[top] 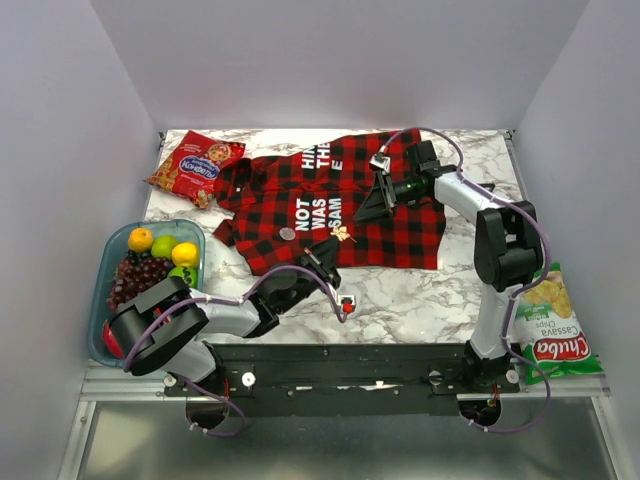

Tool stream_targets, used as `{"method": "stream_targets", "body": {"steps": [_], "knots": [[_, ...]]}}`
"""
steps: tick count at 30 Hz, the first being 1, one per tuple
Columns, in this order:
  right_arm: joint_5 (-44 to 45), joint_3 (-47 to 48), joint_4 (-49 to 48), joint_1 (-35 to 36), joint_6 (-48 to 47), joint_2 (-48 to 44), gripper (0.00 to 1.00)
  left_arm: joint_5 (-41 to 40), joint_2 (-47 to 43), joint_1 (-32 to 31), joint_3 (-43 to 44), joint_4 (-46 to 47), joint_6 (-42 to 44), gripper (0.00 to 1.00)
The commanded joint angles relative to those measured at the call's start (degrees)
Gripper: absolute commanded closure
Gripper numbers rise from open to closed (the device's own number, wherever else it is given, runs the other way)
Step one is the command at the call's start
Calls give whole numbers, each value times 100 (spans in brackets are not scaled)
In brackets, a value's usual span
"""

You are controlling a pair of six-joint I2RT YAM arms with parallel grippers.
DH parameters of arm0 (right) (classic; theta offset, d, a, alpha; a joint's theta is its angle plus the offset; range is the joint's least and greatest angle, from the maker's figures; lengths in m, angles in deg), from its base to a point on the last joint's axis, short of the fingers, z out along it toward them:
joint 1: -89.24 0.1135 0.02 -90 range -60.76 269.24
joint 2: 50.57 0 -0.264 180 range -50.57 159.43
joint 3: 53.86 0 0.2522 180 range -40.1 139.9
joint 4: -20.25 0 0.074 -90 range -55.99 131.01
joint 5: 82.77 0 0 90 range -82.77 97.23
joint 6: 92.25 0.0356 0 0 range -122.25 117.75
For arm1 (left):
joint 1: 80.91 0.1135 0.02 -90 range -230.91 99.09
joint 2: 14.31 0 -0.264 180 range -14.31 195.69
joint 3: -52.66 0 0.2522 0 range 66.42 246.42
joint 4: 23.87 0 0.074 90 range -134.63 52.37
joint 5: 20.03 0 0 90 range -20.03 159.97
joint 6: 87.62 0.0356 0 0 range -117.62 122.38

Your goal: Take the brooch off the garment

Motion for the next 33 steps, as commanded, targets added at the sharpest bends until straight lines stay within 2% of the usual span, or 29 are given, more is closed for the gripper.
{"method": "stream_targets", "body": {"steps": [1, 10, 20, 33], "knots": [[-163, -20, -422, 88, 418, 112, 52, 6, -251, -95, 146, 431, 65, 100], [-294, 41, -510, 343, 532, 182, 57, -108, -322, -157, 163, 238, 91, 100], [-541, 15, -571, 378, 602, 217, 68, -152, -243, -148, 198, 167, 29, 100], [-664, -46, -703, 448, 743, 244, 74, -169, -93, -95, 251, 141, -23, 100]]}}
